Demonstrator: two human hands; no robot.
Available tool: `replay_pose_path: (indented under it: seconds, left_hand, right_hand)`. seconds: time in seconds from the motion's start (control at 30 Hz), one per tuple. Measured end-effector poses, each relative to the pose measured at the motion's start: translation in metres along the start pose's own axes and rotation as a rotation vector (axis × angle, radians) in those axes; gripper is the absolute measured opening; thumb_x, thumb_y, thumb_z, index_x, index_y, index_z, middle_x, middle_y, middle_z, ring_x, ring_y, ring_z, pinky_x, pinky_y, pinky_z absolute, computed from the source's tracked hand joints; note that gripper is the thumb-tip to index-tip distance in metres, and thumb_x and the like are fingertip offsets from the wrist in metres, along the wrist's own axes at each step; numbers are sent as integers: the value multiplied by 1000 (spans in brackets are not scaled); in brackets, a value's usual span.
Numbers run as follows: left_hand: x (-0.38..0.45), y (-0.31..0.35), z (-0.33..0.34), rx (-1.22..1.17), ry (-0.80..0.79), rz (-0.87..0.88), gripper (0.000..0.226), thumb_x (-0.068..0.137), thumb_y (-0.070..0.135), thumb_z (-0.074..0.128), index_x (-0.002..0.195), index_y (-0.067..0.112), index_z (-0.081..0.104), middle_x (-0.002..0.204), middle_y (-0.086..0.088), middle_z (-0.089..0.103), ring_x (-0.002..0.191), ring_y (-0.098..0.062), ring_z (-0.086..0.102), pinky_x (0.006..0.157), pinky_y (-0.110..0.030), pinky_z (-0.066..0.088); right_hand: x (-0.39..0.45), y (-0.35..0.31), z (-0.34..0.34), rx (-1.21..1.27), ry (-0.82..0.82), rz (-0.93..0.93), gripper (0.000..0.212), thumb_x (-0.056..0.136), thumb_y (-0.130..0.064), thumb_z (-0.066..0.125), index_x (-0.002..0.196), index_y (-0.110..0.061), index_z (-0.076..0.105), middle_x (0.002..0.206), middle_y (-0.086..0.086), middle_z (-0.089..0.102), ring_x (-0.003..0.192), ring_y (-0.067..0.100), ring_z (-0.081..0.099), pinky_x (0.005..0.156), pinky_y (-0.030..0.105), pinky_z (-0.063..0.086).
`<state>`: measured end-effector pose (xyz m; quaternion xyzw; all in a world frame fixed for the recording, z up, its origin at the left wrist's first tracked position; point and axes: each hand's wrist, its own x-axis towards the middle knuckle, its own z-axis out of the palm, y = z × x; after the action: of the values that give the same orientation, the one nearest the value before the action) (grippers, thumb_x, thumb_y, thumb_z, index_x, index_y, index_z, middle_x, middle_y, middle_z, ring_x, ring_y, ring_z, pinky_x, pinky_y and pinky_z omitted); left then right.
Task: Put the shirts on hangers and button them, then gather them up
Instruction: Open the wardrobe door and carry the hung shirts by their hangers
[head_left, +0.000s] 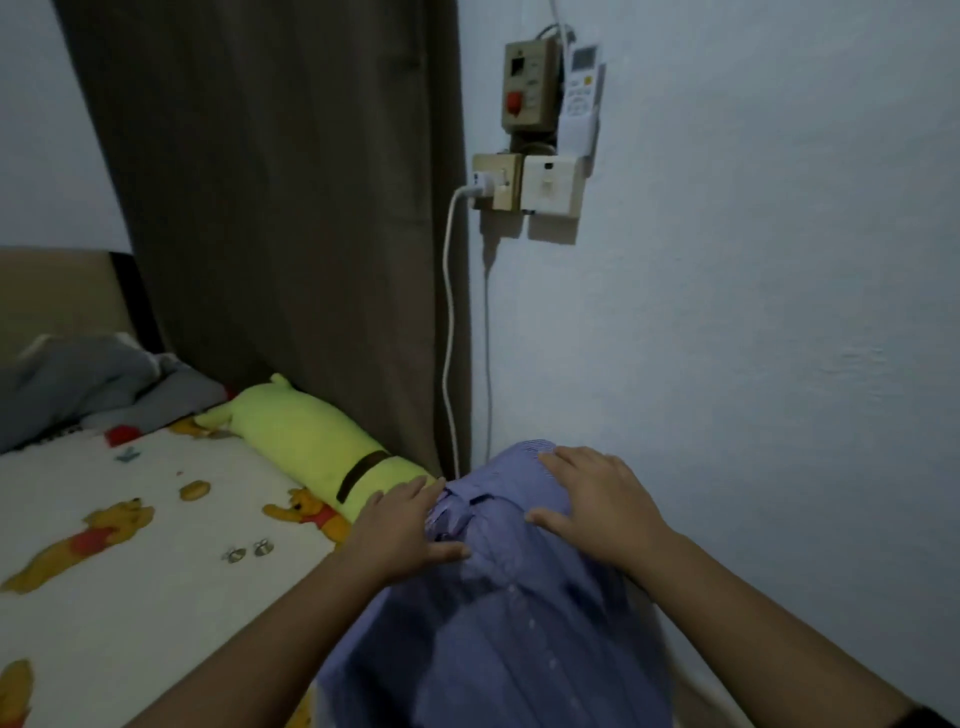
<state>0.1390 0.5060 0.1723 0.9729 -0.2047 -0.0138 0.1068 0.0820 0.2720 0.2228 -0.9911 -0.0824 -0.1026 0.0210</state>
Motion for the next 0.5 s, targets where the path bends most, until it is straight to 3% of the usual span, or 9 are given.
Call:
replay_pose_path:
  seconds: [0.1,0.2,0.27,0.37,0.5]
  left_hand:
    - [-7,-25,21,-19,-22,-96,105,71,81,50,153,26,15,160,-2,17,143,-21,24,115,-40,24]
    - [-14,-38,41,-85,-39,-188,114,61,90,46,152,27,17,157,0,23,138,-22,33,110,-40,33]
    - [-20,-43,57,-145,-44,-255,122,52,97,40,151,30,16,153,2,29,132,-23,40,104,-39,40]
    - [-31,-46,81,-219,-64,-350,106,69,79,56,152,30,12,151,3,29,130,-21,42,100,-37,44]
    - [-38,-46,101,-332,-41,-457,99,72,74,59,150,28,18,146,0,41,127,-21,46,100,-37,44]
  right_hand:
    - [18,-17,21,27,-61,-58,100,67,-81,16,147,-22,28,152,-1,31,138,16,28,113,31,18]
    - [32,-29,40,33,-127,-129,80,85,-69,41,148,-23,25,153,0,29,139,17,26,115,34,18]
    - [39,-35,52,36,-149,-177,77,86,-66,43,148,-23,24,153,0,28,139,18,24,115,34,18]
    - [45,-39,69,37,-181,-241,78,86,-67,42,148,-23,25,153,0,29,138,18,25,114,35,18]
    - [47,-38,89,62,-197,-290,79,84,-69,43,147,-25,26,152,-3,30,139,16,25,115,34,15]
